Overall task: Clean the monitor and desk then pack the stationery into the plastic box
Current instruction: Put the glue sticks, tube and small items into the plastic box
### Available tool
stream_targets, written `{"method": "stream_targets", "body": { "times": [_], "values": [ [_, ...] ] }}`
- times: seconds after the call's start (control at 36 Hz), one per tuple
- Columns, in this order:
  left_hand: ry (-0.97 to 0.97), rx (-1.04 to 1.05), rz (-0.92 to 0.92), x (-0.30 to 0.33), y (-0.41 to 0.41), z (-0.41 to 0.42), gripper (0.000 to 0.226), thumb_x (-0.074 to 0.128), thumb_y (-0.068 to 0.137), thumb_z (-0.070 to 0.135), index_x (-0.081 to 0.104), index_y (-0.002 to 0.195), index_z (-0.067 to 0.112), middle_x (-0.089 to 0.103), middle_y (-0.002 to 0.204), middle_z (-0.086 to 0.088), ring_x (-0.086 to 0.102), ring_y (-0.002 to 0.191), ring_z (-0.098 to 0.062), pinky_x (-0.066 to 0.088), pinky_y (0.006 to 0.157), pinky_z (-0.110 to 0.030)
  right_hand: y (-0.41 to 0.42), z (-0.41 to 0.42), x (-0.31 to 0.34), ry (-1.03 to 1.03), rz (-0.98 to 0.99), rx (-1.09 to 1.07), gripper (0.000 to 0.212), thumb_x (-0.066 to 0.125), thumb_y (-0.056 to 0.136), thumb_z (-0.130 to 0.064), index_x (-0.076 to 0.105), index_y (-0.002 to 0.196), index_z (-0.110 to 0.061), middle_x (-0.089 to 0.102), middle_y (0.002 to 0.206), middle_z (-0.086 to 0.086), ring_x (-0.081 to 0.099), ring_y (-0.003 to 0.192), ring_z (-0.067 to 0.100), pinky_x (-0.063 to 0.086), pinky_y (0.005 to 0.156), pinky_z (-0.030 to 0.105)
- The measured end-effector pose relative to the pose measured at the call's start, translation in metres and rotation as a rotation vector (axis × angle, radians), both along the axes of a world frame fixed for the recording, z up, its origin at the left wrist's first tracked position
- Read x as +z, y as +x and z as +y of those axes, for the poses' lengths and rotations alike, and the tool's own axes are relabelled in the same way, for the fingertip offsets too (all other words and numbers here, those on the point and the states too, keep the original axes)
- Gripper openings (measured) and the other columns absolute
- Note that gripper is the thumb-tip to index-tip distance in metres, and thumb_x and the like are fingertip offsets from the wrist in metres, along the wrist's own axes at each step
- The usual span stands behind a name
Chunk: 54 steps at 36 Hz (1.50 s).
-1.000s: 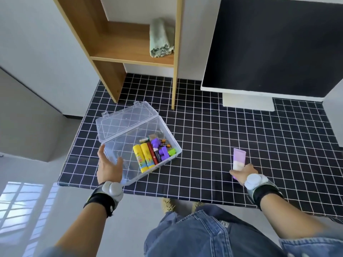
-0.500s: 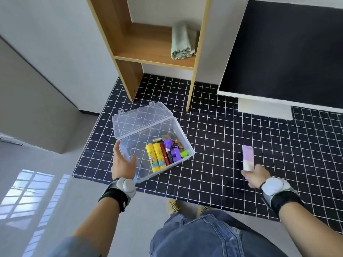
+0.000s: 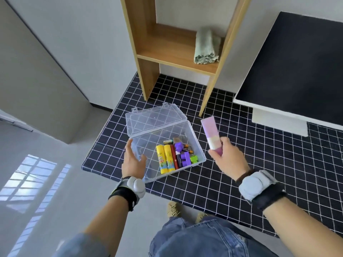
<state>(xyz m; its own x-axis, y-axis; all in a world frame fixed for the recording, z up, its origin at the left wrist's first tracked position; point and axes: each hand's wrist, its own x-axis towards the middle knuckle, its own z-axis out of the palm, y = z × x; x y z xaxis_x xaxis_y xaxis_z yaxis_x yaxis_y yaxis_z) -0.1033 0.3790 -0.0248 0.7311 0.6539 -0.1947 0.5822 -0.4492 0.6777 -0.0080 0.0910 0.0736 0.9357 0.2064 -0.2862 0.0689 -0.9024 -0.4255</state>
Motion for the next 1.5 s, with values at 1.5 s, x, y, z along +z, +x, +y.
{"method": "stream_targets", "body": {
  "times": [1.5],
  "values": [
    [-0.077,0.025,0.022,0.005,0.0,-0.001,0.07,0.052,0.094,0.023,0.013,0.146,0.048,0.054,0.135,-0.008,0.064,0.092,-0.035,0.054,0.08,-0.05,-0.024,0.181,-0.058,-0.162,0.394,0.398,0.028,0.066,0.082,-0.043,0.063,0.082,-0.015,0.066,0.088,0.005,0.063,0.085,0.03,0.044,0.065,0.03]
  ]
}}
